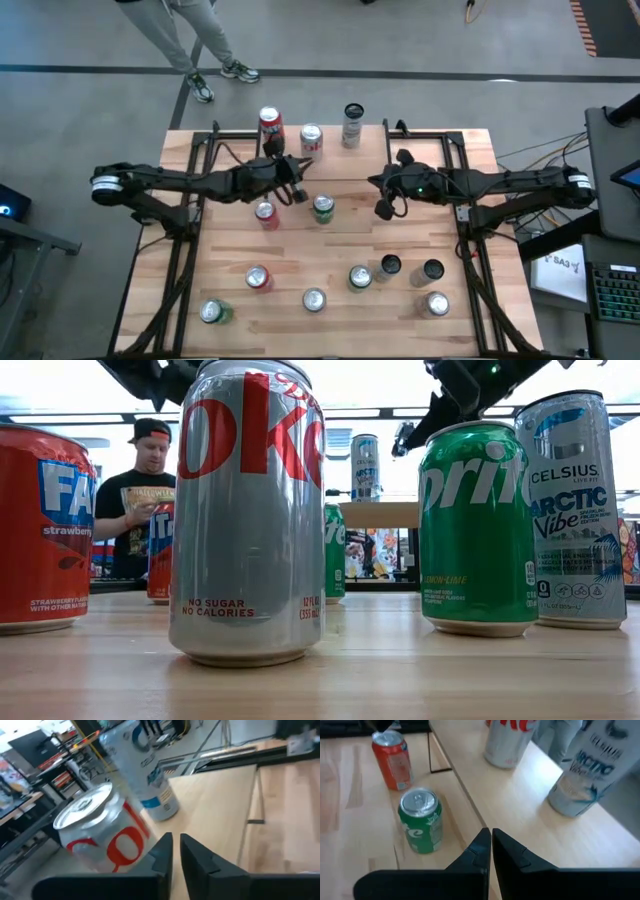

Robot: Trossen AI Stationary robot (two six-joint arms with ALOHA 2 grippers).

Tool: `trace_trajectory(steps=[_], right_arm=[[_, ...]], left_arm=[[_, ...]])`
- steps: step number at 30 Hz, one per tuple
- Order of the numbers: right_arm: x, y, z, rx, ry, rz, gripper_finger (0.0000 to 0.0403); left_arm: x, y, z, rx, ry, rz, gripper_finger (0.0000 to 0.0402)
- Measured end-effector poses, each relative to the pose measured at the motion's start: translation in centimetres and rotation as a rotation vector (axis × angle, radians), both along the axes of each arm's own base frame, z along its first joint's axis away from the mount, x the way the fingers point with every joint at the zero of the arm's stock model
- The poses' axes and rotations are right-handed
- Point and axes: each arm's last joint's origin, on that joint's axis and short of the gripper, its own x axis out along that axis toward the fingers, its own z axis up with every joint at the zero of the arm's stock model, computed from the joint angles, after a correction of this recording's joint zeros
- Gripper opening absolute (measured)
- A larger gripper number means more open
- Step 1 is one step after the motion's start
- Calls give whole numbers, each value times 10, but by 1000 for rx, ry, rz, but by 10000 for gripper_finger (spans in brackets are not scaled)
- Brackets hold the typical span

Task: Place canned beverage on shelf
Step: Put the silver soda can on the shelf

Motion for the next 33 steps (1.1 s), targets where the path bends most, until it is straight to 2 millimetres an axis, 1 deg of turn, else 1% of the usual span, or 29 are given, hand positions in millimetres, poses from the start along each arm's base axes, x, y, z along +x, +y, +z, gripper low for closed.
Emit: trace_trajectory(steps=[2, 9, 33], right_arm=[[2, 0, -3, 8, 11, -4, 9], [7, -1, -7, -2, 29, 2, 9], [8, -1, -6, 4, 13, -3, 9]], left_arm=[[1, 5, -3, -3, 8, 16, 4], [3, 17, -11, -13, 23, 56, 1], [2, 28, -7, -34, -48, 100, 0]])
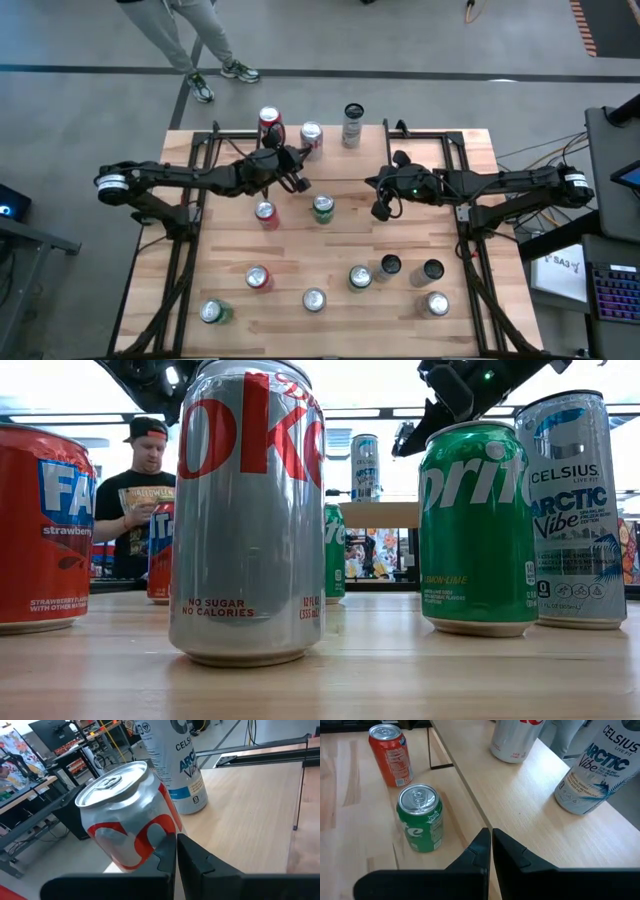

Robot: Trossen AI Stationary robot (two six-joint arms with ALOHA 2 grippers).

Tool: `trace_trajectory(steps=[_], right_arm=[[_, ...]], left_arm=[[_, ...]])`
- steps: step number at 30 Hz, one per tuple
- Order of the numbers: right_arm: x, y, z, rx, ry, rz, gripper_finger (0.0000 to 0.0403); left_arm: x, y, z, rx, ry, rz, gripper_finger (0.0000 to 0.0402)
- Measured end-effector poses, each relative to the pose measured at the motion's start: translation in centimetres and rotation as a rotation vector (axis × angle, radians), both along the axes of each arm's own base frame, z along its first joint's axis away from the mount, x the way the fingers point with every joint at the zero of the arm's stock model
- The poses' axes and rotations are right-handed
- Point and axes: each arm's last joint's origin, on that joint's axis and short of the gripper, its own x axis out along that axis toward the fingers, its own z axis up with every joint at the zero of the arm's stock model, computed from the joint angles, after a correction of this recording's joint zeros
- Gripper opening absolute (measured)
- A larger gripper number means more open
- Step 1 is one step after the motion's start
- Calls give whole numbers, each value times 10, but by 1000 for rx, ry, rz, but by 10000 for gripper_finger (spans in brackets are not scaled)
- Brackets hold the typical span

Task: Place canned beverage on shelf
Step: Put the silver soda can on the shelf

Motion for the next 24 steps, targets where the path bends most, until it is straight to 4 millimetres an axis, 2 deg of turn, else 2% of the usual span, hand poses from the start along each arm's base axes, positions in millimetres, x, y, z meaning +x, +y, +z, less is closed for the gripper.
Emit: trace_trajectory(steps=[7, 15, 24], right_arm=[[0, 0, 0, 1, 0, -1, 9], [0, 0, 0, -4, 3, 2, 9], [0, 0, 0, -13, 7, 8, 9]], left_arm=[[0, 0, -1, -1, 12, 0, 0], [-5, -4, -6, -22, 103, -7, 0], [-9, 0, -7, -13, 115, 123, 0]])
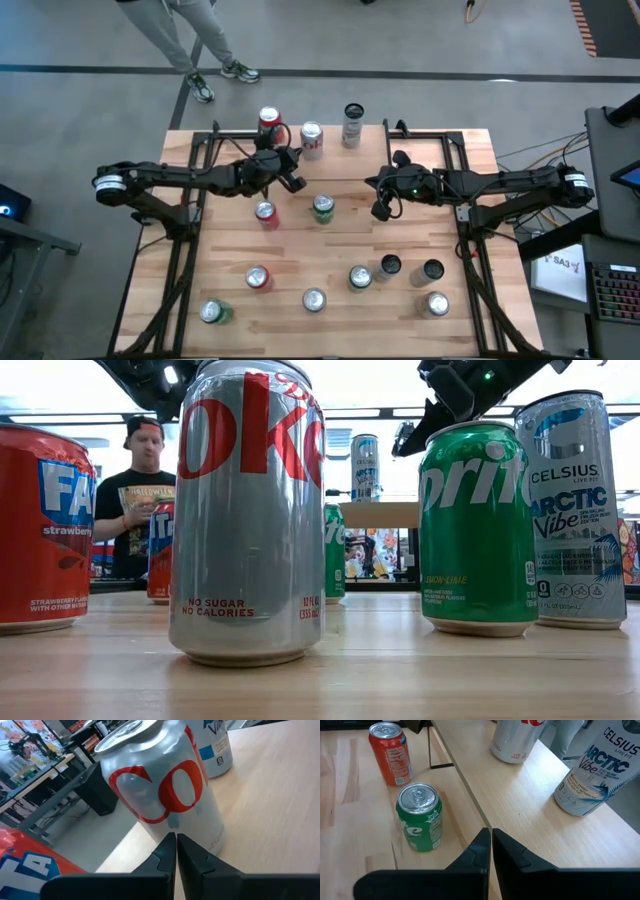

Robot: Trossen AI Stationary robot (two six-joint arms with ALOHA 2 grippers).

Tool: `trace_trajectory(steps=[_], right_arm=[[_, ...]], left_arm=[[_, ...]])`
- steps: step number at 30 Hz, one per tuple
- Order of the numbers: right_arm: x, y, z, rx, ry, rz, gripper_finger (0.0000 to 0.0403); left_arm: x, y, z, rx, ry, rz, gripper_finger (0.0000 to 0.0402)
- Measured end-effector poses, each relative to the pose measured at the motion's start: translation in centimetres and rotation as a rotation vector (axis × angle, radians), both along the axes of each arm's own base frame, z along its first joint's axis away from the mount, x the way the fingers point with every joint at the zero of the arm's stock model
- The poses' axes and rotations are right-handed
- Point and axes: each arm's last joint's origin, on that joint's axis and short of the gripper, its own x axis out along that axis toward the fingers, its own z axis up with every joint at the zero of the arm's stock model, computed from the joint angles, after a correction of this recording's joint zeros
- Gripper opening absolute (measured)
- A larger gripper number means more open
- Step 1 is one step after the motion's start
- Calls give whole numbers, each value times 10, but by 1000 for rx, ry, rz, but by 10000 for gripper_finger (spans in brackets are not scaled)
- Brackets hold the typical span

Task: Place canned beverage on shelf
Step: Put the silver soda can on the shelf

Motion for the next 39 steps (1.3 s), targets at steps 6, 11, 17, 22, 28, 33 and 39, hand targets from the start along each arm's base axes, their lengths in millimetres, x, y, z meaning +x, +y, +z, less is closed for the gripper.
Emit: trace_trajectory(steps=[6, 11, 17, 22, 28, 33, 39], right_arm=[[0, 0, 0, -1, 1, 1, 9], [0, 0, 0, -2, 1, 1, 9], [0, 0, 0, -1, 0, 1, 9], [0, 0, 0, 1, -1, 0, 9], [0, 0, 0, 7, -4, -4, 9], [0, 0, 0, 8, -4, -5, 9], [0, 0, 0, 7, -4, -5, 9]], left_arm=[[2, 1, 2, 8, -44, 3, 0], [3, 2, 4, 13, -67, 5, 0], [3, 2, 6, 17, -86, 5, 0], [3, 2, 6, 17, -86, 4, 0], [4, -2, 5, 13, -74, -12, 0], [4, -6, 0, 4, -13, -61, 0], [7, -7, 2, -16, -39, -143, 0]])
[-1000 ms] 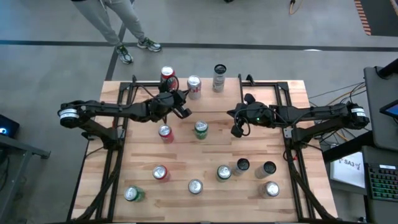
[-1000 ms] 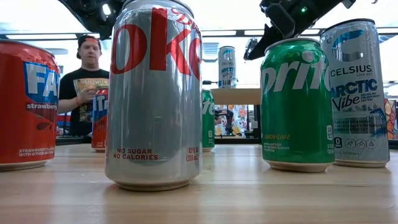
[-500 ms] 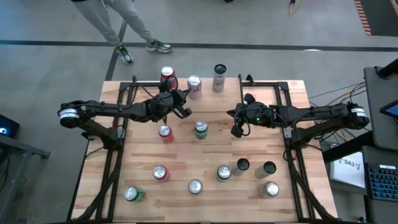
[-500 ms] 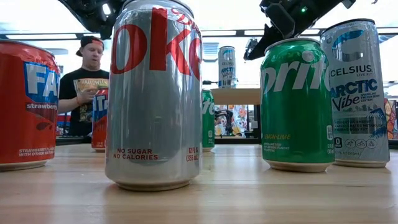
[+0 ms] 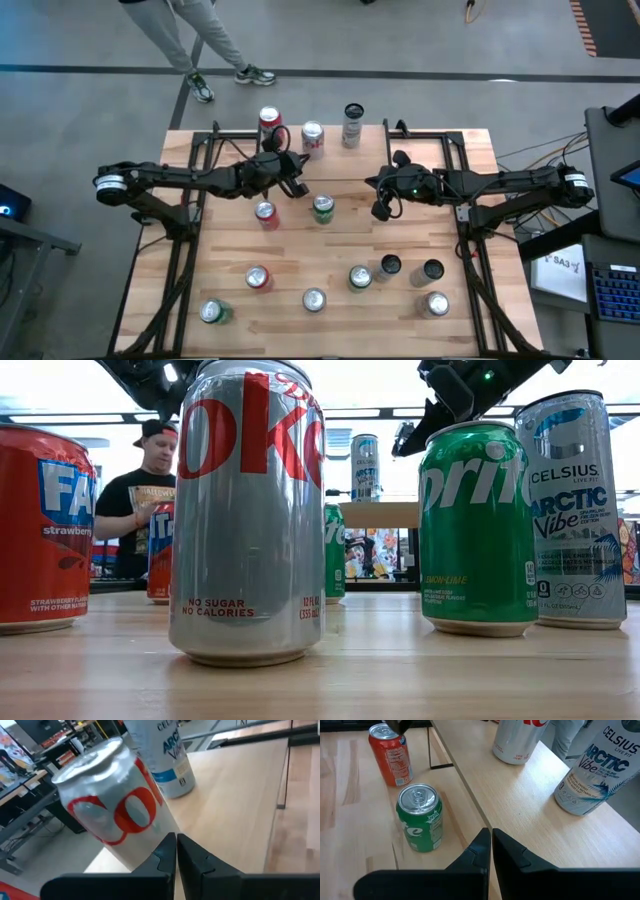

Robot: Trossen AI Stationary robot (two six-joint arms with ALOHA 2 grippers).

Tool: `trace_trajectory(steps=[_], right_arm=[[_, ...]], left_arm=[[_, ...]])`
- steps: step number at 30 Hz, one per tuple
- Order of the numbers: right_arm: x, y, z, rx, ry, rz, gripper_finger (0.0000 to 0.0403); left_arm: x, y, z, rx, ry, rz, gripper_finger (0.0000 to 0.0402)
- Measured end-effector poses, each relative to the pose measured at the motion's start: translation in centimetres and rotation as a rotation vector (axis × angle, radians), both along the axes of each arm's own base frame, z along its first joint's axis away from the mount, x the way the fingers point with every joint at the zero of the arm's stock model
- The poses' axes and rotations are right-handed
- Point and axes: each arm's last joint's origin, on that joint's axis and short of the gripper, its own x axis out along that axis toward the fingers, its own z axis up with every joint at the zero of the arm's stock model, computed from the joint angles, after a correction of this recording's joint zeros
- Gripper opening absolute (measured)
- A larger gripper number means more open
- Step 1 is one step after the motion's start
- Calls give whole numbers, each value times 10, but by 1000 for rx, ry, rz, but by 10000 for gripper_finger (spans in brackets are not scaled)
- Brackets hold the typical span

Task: Place canned beverage on shelf
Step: Put the silver soda can on the shelf

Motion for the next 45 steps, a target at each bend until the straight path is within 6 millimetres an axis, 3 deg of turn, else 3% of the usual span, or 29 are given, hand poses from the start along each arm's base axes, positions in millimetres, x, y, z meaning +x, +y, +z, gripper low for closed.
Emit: trace_trajectory(steps=[22, 45], right_arm=[[0, 0, 0, 0, 1, 0, 9], [0, 0, 0, 25, -13, -16, 9]], left_arm=[[-1, 14, 9, 35, -91, 42, 0], [0, 13, 17, 36, -193, 45, 0]])
